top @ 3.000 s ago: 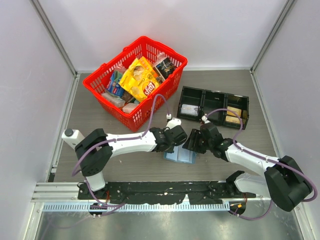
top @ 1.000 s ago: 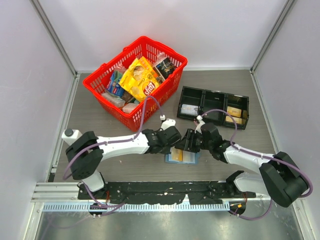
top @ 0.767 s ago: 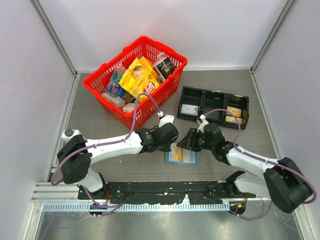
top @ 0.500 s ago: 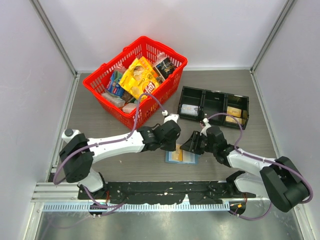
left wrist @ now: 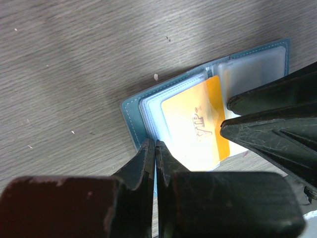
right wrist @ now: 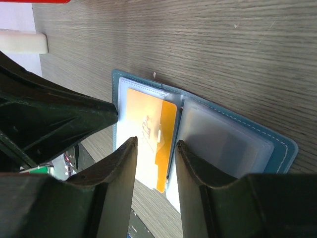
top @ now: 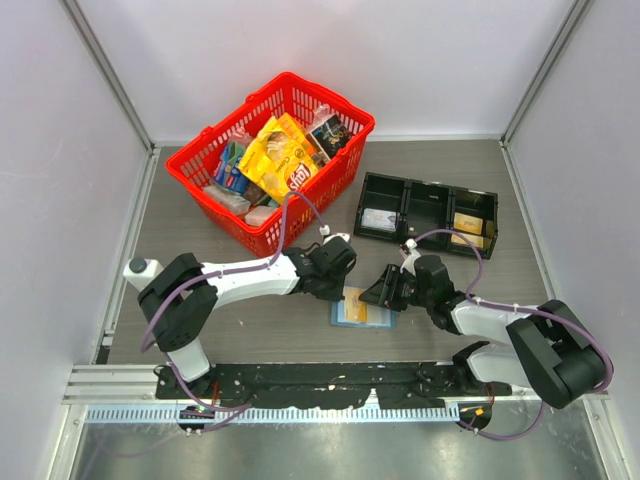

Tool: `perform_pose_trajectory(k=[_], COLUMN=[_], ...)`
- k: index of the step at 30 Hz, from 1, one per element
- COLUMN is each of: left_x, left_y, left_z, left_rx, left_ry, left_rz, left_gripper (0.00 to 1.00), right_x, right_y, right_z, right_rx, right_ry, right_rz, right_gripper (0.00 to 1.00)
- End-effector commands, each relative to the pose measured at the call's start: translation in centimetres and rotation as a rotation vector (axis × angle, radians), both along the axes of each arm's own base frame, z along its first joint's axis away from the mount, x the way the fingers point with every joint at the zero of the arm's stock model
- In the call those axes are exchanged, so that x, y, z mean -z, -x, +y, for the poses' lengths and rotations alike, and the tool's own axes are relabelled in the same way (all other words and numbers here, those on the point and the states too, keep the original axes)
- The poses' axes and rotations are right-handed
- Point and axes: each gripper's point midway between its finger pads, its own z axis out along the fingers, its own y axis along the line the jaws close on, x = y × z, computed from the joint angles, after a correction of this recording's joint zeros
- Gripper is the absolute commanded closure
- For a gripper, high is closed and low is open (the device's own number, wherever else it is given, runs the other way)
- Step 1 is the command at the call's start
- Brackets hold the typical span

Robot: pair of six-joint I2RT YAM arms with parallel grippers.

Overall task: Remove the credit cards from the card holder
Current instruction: Remove the credit card from the card holder.

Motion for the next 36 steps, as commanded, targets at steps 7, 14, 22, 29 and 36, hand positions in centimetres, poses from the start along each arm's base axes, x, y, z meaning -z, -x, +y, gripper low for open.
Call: perform_pose_trajectory(k=[7,14,22,29,36], left_x=[-0.1,0.9,2.8,3.6,3.6], left_y=[-0.2,-0.1,0.3,0.4,0.4], left_z=[0.3,0.6,1.1,1.3,1.4], left_rx=[0.026,0.03,0.028,0.025,0.023], left_ry=[-0.025,-0.054,-0.104,-0.126,-0.126], left_rz=[-0.02,-0.005,0.028,0.041,0.04], left_gripper=[0.94,0.95,0.99,1.0,1.0], right_x=[-0.5,-0.1,0.5,0.4,-0.1], right_y=[-0.2,0.0,0.2,0.3,0.3], right_z=[0.4,0.4,0.5,0.8,1.2], right_rx=[-0.027,-0.033,-0.042,-0.053,-0.058], right_ry=[-0.024,-0.019,-0.019,-0.043,-0.079], right_rz=[-0.03,-0.015,0.009,0.009,-0.003], right_gripper=[0.61,0.61,0.62,0.72,0.89])
